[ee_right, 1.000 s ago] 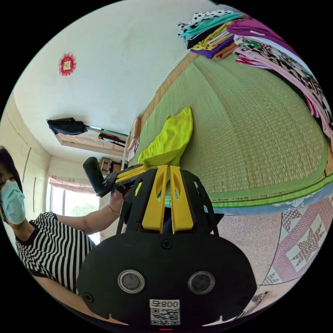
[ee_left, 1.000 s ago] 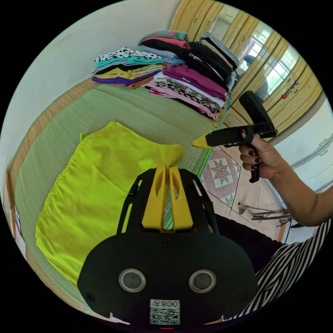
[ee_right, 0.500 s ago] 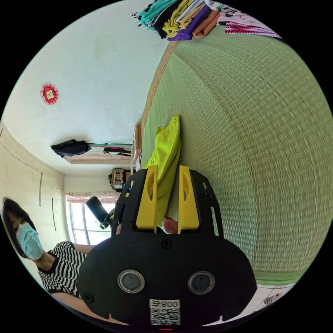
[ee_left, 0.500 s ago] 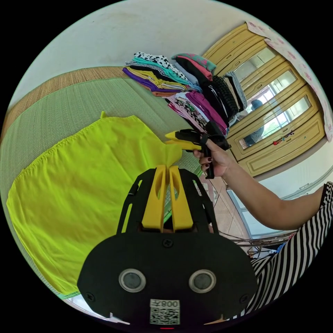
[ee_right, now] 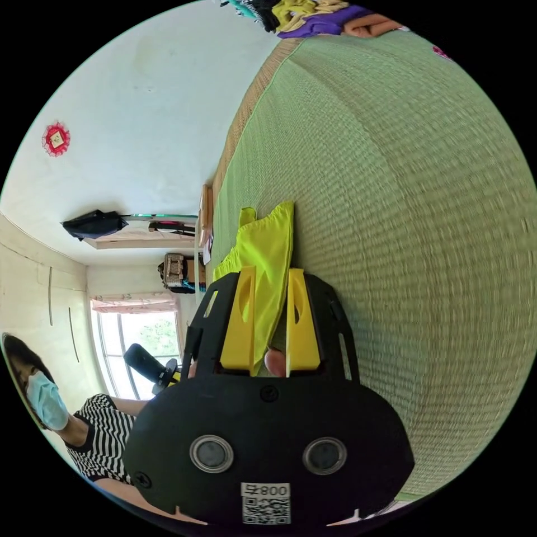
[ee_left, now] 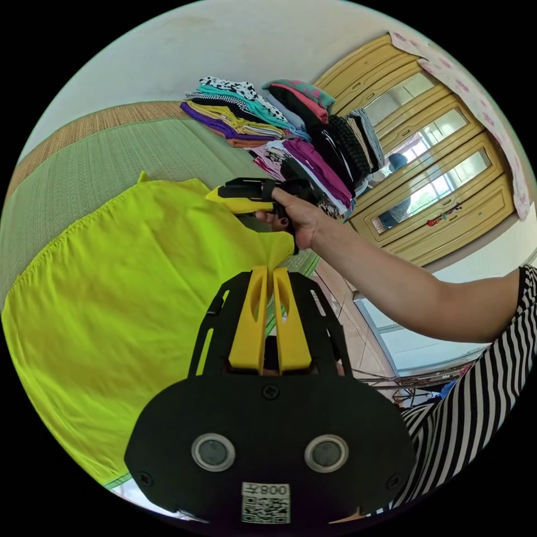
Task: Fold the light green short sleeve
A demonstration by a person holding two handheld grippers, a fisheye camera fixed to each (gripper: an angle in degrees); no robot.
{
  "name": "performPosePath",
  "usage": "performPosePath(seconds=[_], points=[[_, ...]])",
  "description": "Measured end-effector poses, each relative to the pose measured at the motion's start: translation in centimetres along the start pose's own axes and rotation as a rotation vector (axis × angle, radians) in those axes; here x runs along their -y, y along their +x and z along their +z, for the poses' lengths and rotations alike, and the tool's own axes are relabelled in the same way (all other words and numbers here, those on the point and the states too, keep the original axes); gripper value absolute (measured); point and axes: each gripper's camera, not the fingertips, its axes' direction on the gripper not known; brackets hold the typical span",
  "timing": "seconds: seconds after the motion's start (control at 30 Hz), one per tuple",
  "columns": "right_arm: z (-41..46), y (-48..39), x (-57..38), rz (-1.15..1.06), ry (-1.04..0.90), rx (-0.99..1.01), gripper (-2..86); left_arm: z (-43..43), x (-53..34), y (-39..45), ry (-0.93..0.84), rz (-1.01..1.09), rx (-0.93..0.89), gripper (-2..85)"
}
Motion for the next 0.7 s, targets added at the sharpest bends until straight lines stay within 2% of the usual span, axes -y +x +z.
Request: performPosePath(seconds=[0.4,0.7], points=[[4.8,-3.7,6.1,-0.067,-0.114,-0.014,5.4,1.6,-0.3,-2.2,0.008,-0.01,-0.061,1.2],[6.3,-6.3,7.6,-0.061,-0.118,0.009,1.9,2.6,-1.9,-4.4,0.019,-0.022,-0.088,1.1]])
